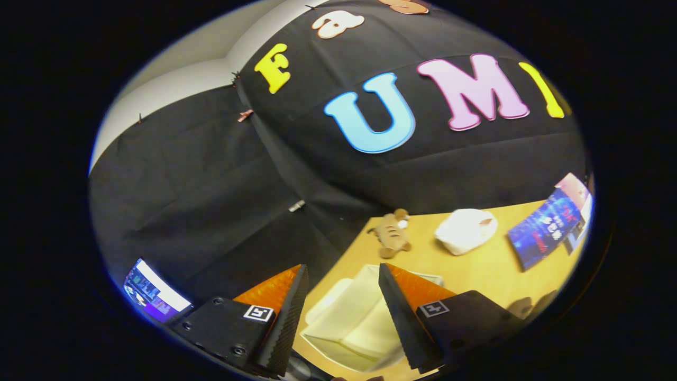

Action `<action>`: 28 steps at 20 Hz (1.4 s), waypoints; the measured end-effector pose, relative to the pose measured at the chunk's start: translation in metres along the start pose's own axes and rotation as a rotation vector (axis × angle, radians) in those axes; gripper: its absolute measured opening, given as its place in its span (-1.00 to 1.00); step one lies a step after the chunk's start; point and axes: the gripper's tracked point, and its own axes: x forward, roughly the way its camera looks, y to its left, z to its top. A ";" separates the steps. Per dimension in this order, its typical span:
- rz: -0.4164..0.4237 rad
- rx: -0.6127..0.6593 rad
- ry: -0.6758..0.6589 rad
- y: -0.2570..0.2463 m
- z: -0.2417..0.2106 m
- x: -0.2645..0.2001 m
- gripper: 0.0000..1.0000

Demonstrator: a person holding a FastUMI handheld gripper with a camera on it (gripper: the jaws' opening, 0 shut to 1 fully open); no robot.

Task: Open the storage box then place both shoes into the box .Put the left shoe in first, then the right shoe, with the right side of both shoes facing outward in a uniform manner.

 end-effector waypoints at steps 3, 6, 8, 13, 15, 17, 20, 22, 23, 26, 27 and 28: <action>-0.152 0.010 0.096 -0.063 -0.034 -0.047 0.68; -0.274 0.131 0.182 -0.121 -0.069 -0.082 0.68; -0.376 0.171 0.247 -0.168 -0.097 -0.098 0.68; -0.584 0.095 0.400 -0.244 -0.156 -0.133 0.68; -0.607 0.105 0.425 -0.255 -0.173 -0.128 0.57; -0.632 0.124 0.446 -0.269 -0.193 -0.121 0.53; -0.687 0.126 0.499 -0.293 -0.221 -0.115 0.54; -0.704 0.144 0.525 -0.302 -0.239 -0.111 0.54; -0.704 0.161 0.541 -0.305 -0.248 -0.109 0.46; -0.707 0.194 0.545 -0.310 -0.261 -0.101 0.09; -0.703 0.216 0.550 -0.309 -0.265 -0.100 -0.11; -0.728 0.223 0.545 -0.310 -0.262 -0.104 -0.20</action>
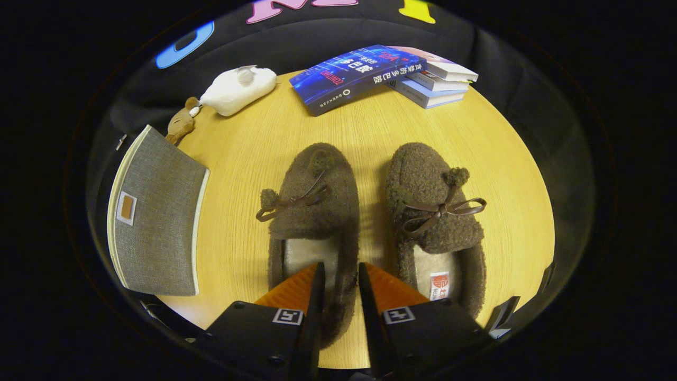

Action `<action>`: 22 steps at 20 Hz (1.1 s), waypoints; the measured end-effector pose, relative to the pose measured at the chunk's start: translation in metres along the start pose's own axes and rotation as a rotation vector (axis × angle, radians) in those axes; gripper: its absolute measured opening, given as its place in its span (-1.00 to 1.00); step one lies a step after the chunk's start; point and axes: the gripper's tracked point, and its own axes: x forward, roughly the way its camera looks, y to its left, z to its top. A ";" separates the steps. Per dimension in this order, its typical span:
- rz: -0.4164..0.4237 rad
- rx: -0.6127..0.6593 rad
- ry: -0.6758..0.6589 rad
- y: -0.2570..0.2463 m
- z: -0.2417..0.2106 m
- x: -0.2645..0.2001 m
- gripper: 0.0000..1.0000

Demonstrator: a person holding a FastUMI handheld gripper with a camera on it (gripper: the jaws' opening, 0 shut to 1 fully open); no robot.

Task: Open the storage box then place both shoes into the box .Put the left shoe in first, then the right shoe, with the right side of both shoes facing outward in a uniform manner.

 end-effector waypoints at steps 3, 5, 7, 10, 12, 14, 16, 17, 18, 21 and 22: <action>0.014 0.028 0.002 -0.001 -0.001 0.001 -0.89; 0.037 0.086 -0.018 0.003 0.005 -0.007 -0.89; 0.073 0.127 -0.056 0.010 0.018 -0.019 -0.90; 0.132 0.151 -0.095 0.023 0.034 -0.039 -0.90; 0.160 0.171 -0.123 0.033 0.046 -0.054 -0.90; 0.190 0.168 -0.148 0.048 0.059 -0.073 -0.90; 0.225 0.157 -0.177 0.069 0.073 -0.094 -0.90; 0.244 0.156 -0.194 0.081 0.080 -0.106 -0.90; 0.267 0.154 -0.204 0.096 0.087 -0.117 -0.90; 0.332 0.136 -0.231 0.142 0.105 -0.148 -0.90; 0.357 0.129 -0.233 0.161 0.108 -0.156 -0.90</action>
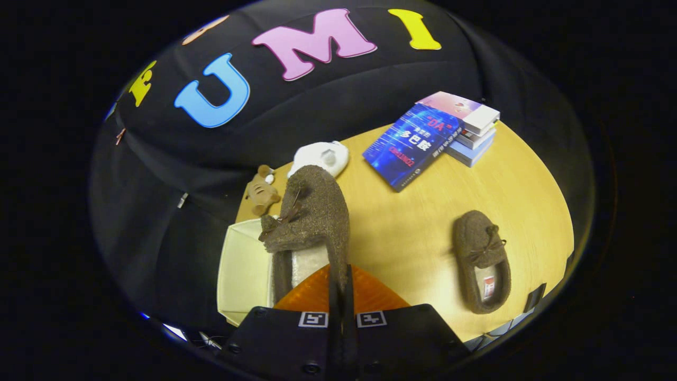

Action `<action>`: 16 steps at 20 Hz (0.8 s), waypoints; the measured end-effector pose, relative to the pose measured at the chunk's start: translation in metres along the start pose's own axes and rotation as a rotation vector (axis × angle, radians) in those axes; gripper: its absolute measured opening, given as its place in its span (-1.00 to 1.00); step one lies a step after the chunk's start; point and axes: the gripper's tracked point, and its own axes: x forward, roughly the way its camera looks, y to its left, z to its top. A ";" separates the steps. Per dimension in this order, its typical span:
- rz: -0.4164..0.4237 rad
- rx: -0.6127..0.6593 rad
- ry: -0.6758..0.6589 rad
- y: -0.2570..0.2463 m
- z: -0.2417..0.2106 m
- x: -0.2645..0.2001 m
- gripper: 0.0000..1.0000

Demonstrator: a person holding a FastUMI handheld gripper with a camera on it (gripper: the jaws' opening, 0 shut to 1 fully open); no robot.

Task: Open the storage box then place both shoes into the box .Put the left shoe in first, then the right shoe, with the right side of both shoes facing outward in a uniform manner.

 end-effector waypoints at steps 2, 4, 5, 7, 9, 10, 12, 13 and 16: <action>0.044 -0.006 0.023 0.037 -0.005 0.006 -0.90; 0.065 -0.006 0.048 0.067 -0.017 0.015 -0.90; 0.073 -0.003 0.054 0.082 -0.023 0.020 -0.90; 0.081 -0.011 0.071 0.106 -0.037 0.034 -0.90; 0.070 -0.021 0.093 0.120 -0.054 0.049 -0.90; 0.058 -0.024 0.104 0.126 -0.064 0.058 -0.90; 0.037 -0.020 0.126 0.132 -0.081 0.073 -0.90; 0.029 -0.011 0.131 0.135 -0.087 0.080 -0.90; 0.007 0.010 0.143 0.143 -0.099 0.102 -0.90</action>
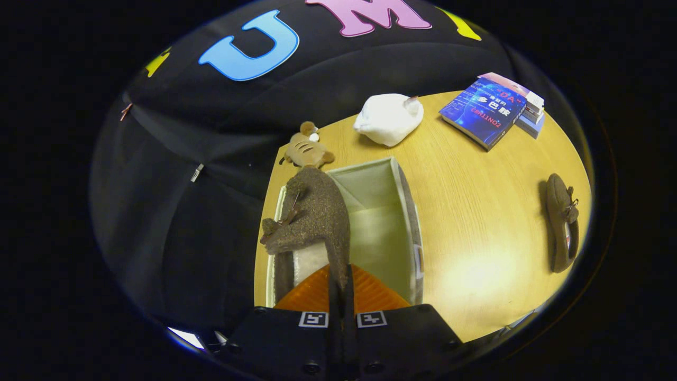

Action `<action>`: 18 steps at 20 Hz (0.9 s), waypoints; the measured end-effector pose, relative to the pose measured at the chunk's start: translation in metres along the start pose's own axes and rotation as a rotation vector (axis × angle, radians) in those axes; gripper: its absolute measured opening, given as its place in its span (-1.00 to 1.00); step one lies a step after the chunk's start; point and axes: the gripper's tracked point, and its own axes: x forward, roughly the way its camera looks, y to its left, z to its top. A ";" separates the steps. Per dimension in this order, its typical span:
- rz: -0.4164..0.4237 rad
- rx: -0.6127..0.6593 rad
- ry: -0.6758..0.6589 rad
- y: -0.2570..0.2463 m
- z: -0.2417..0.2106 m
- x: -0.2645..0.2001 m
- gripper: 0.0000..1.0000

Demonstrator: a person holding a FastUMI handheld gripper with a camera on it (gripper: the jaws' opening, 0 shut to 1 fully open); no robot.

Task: Open the storage box then place both shoes into the box .Put the left shoe in first, then the right shoe, with the right side of both shoes facing outward in a uniform manner.

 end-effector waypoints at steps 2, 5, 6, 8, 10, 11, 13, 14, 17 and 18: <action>-0.027 -0.003 0.003 0.001 -0.004 0.011 -0.90; 0.008 0.046 0.033 0.016 -0.020 0.027 -0.89; 0.026 0.069 0.052 0.022 -0.028 0.031 -0.81; 0.007 0.057 0.075 0.018 -0.037 0.033 -0.40; -0.003 0.041 0.083 0.014 -0.037 0.038 0.22; -0.002 0.042 0.080 0.013 -0.035 0.037 0.32; 0.007 0.042 0.067 0.012 -0.030 0.034 0.52; 0.019 0.042 0.060 0.014 -0.026 0.031 0.62; 0.072 0.022 -0.003 0.018 -0.005 0.014 0.62; 0.079 0.008 -0.025 0.014 0.003 0.006 0.62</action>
